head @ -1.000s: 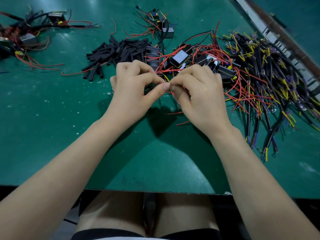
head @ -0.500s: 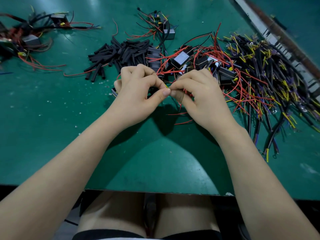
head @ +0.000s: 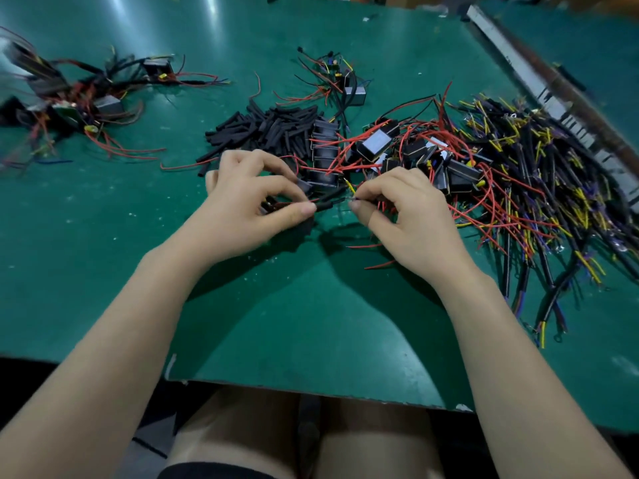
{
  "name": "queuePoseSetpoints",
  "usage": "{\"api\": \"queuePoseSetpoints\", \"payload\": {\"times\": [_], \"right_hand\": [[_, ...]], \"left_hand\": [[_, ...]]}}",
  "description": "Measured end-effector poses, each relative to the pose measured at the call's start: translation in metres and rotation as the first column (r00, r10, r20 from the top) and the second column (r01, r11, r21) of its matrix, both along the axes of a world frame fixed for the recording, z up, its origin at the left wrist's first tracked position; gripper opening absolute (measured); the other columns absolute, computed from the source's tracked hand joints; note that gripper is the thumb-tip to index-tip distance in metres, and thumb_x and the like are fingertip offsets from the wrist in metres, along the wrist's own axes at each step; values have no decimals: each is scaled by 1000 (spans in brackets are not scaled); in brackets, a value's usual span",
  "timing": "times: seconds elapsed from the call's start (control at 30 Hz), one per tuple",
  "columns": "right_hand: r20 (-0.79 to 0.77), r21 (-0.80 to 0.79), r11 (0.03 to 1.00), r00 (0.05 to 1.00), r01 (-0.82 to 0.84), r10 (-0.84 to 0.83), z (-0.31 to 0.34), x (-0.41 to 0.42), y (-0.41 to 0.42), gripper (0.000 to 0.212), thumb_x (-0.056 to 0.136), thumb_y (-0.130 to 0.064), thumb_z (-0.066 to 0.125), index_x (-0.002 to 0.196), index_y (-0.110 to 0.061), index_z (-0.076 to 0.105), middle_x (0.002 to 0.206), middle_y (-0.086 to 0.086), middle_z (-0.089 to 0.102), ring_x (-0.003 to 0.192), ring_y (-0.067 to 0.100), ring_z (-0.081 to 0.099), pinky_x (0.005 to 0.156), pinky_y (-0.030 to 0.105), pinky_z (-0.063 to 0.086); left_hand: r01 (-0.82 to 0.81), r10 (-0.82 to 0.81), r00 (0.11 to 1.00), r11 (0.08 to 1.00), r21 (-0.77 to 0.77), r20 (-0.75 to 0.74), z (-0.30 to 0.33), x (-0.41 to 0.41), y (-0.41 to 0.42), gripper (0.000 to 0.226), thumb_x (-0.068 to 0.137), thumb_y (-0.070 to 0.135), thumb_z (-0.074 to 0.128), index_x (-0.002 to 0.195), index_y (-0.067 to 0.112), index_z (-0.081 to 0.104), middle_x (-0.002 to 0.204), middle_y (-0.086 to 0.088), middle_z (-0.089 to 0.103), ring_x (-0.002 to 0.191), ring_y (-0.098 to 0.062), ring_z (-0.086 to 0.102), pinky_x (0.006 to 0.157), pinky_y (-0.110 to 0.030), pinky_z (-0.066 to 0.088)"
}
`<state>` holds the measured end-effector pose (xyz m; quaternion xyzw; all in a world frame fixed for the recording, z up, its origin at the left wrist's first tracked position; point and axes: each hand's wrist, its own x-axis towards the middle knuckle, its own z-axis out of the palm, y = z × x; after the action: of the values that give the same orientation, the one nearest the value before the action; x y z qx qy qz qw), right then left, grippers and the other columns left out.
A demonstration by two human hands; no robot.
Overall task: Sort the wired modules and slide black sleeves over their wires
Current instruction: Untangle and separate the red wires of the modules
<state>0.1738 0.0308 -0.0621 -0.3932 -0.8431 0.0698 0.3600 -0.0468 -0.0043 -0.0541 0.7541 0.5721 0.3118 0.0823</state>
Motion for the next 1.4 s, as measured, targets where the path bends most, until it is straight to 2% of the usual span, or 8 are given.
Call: {"api": "queuePoseSetpoints", "payload": {"times": [0.17, 0.47, 0.7, 0.8, 1.03, 1.13, 1.23, 1.4], "right_hand": [[-11, -28, 999, 1000, -26, 25, -2, -3, -1, 9, 88, -16, 66, 93, -9, 68, 90, 3, 64, 86, 28, 56, 79, 49, 46], [-61, -157, 985, 996, -69, 60, 0, -2, -2, 11, 91, -6, 61, 100, -7, 68, 90, -8, 58, 81, 3, 53, 78, 5, 36], [-111, -213, 971, 990, -111, 89, 2, -1, -5, 7, 93, -11, 60, 95, -16, 64, 86, -12, 56, 61, 1, 59, 64, 18, 45], [-27, -121, 989, 996, -89, 86, 1, -1, -4, 7, 91, -10, 60, 95, -9, 65, 87, -8, 53, 67, 4, 45, 68, 15, 36], [76, -57, 996, 995, -65, 69, 3, 0, -5, 10, 93, -11, 57, 97, -8, 66, 88, 1, 53, 79, 24, 51, 68, 44, 48], [23, -65, 993, 995, -95, 96, 5, 0, -5, 10, 91, -8, 60, 96, -6, 68, 89, 7, 59, 78, 19, 52, 71, 32, 44], [-10, -190, 974, 993, -121, 121, 7, 4, -4, 17, 89, -13, 65, 106, -13, 68, 88, -3, 60, 71, -3, 49, 70, 11, 35], [-17, -276, 959, 998, -63, 60, 2, 5, -3, 16, 88, -19, 68, 103, -22, 67, 80, -21, 60, 66, -5, 58, 66, 14, 44]], "left_hand": [[1, 0, 996, 1000, 12, -90, -1, -5, -11, 27, 72, 62, 62, 91, 44, 67, 116, 13, 50, 117, -21, 30, 84, -31, 16], [-84, 113, 983, 976, 200, -142, 0, 26, -11, 20, 84, 43, 65, 91, 26, 73, 110, 8, 59, 113, -26, 40, 83, -30, 17], [-73, 106, 986, 968, 240, -127, 1, 35, -10, 18, 85, 37, 65, 92, 21, 71, 109, 5, 59, 109, -25, 40, 76, -26, 14], [-67, 98, 987, 971, 231, -128, 1, 37, -11, 18, 87, 32, 65, 94, 16, 70, 104, -3, 58, 101, -30, 44, 78, -35, 29], [7, 43, 975, 974, 225, -219, 3, 41, -10, 18, 91, 27, 60, 97, 12, 68, 94, -6, 64, 89, -33, 51, 73, -46, 42], [5, 40, 978, 977, 215, -207, 3, 42, -9, 18, 91, 27, 59, 99, 12, 68, 94, -7, 63, 88, -33, 50, 74, -46, 43], [-7, 35, 989, 982, 187, -144, 2, 39, -9, 17, 91, 25, 60, 98, 12, 68, 93, -6, 62, 87, -32, 50, 76, -48, 43], [-1, 26, 988, 987, 162, -151, 2, 35, -10, 16, 90, 24, 60, 96, 12, 67, 92, -5, 62, 87, -32, 49, 76, -48, 43]]}}
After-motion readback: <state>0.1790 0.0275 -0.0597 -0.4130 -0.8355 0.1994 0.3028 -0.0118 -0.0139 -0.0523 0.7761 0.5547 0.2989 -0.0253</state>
